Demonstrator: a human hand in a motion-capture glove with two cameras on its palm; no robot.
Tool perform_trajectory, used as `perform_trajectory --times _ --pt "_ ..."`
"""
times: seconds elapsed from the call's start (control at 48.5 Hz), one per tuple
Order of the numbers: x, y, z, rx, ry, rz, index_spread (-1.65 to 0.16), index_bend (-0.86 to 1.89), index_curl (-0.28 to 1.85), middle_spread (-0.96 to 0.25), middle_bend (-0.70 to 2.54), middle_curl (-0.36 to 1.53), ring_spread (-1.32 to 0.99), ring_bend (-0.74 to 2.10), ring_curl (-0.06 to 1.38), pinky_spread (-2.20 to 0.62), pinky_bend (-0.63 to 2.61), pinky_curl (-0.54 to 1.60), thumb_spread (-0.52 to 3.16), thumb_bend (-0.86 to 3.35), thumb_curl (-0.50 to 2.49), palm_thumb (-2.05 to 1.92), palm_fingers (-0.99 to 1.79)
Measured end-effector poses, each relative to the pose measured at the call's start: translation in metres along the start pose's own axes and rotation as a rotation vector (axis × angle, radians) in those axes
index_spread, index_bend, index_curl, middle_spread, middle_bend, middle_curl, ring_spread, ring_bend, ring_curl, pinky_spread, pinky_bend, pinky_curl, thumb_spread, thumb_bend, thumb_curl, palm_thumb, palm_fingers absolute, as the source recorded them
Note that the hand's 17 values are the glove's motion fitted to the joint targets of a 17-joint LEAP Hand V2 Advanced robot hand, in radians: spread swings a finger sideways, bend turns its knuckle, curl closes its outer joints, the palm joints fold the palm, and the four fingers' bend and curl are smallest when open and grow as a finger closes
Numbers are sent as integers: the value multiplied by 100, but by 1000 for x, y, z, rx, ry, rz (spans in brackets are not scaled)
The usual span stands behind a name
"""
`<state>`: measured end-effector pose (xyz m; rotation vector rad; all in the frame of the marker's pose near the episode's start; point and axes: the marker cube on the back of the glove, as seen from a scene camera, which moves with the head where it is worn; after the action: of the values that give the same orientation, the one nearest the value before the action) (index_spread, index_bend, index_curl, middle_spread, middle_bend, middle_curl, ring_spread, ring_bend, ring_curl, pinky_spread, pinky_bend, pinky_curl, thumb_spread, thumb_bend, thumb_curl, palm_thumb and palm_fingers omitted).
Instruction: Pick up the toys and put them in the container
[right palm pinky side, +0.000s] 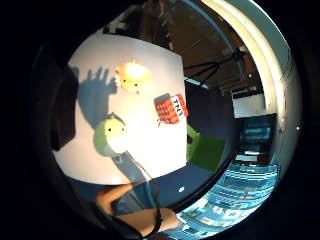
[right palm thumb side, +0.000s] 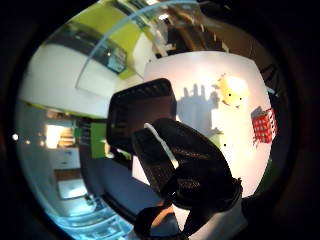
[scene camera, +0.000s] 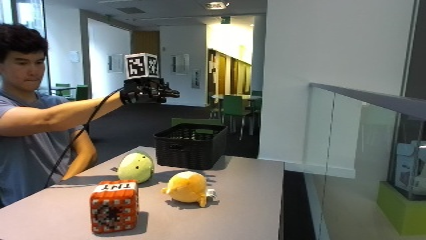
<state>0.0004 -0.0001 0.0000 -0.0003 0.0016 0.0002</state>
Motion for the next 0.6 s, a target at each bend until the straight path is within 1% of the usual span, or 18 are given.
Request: perform_trajectory --times 0.103,0.206,0.247,0.433,0.598 --pt "5 -1 0 -3 18 14 -19 17 8 -2 22 8 -4 14 1 2 50 14 69 -6 0 -9 3" --pt "20 -4 2 -10 58 35 -24 17 11 -3 22 12 -5 18 3 2 56 18 91 -6 2 -10 1" --pt "27 -5 3 -14 62 45 -26 12 11 -3 19 13 -6 26 5 2 62 20 96 -6 2 -9 6" --pt "71 -11 9 -18 42 100 -29 10 12 -3 20 18 -8 36 11 1 74 27 108 -7 5 -10 3" --pt "110 -15 17 -10 52 131 -30 11 13 -3 23 23 -9 38 13 0 77 29 111 -7 7 -11 -6"
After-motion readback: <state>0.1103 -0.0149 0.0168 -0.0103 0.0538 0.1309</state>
